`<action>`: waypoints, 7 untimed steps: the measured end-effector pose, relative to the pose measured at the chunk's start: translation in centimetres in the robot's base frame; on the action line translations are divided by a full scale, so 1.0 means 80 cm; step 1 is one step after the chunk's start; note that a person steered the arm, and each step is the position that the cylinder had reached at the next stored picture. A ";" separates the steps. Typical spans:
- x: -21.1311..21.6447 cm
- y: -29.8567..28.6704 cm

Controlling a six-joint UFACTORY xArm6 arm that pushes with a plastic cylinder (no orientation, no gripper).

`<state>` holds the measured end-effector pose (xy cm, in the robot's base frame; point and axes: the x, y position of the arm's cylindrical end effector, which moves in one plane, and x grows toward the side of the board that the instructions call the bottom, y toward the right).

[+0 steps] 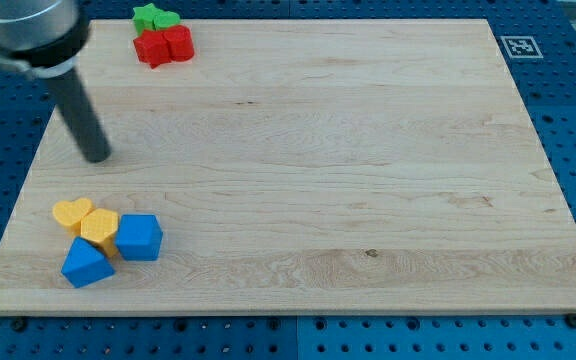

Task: Push the blue cube and the blue triangle slightly right

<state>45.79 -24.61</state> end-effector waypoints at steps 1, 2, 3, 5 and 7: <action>0.034 -0.054; 0.035 -0.061; 0.062 -0.061; 0.145 -0.061; 0.173 0.012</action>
<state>59.66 -23.62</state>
